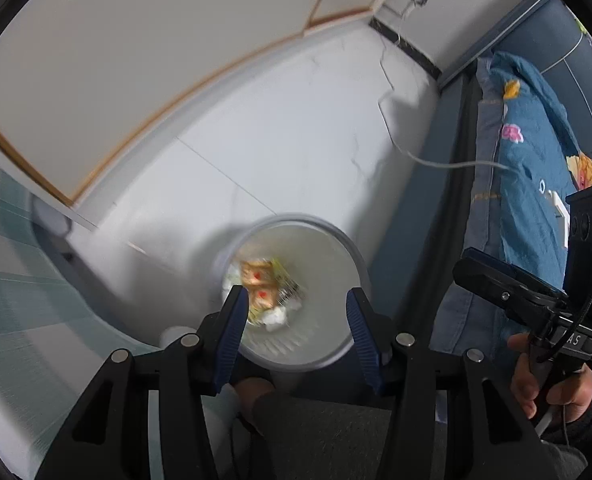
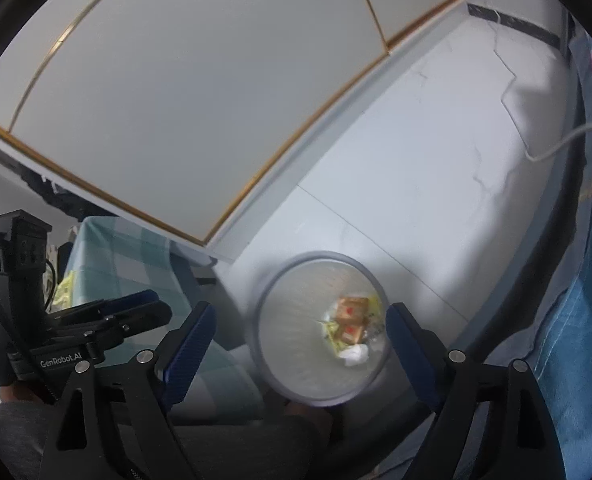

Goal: Collect trash
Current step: 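Open the left tool to drop the brown wrapper into the bin, then move both open tools back over the table toward the yellow bag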

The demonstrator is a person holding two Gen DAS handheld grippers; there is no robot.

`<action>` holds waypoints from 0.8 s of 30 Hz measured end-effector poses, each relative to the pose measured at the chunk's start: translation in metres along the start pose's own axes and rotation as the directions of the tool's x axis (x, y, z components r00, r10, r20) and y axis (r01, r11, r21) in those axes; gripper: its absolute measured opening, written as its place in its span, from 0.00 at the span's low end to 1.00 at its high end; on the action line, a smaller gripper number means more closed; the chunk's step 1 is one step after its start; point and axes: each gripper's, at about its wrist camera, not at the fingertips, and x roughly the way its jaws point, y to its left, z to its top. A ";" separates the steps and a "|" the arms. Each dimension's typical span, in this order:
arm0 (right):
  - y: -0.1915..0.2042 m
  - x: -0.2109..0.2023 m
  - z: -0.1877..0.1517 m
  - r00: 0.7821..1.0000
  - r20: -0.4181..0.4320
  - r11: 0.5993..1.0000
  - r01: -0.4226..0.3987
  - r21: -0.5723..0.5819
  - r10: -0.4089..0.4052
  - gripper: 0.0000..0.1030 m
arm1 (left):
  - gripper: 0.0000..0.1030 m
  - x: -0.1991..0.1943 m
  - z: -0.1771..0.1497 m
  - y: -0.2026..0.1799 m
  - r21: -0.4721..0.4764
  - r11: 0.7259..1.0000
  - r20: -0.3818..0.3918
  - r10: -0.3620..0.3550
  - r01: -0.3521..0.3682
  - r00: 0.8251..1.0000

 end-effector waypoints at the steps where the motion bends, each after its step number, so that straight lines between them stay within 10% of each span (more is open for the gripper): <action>1: 0.004 -0.004 0.001 1.000 0.009 1.000 -0.007 -0.008 0.007 0.86 | 0.45 -0.006 -0.001 -0.001 -0.002 1.000 0.020 0.012 -0.012 1.000; 9: 0.051 -0.045 0.004 0.993 0.109 0.993 -0.030 -0.111 0.042 0.90 | 0.45 -0.074 -0.010 0.013 -0.102 0.987 0.233 0.142 -0.121 0.962; 24: 0.182 -0.105 -0.012 0.945 0.247 0.914 -0.105 -0.391 0.215 0.97 | 0.66 -0.197 -0.072 0.055 -0.332 0.904 0.521 0.415 -0.270 0.746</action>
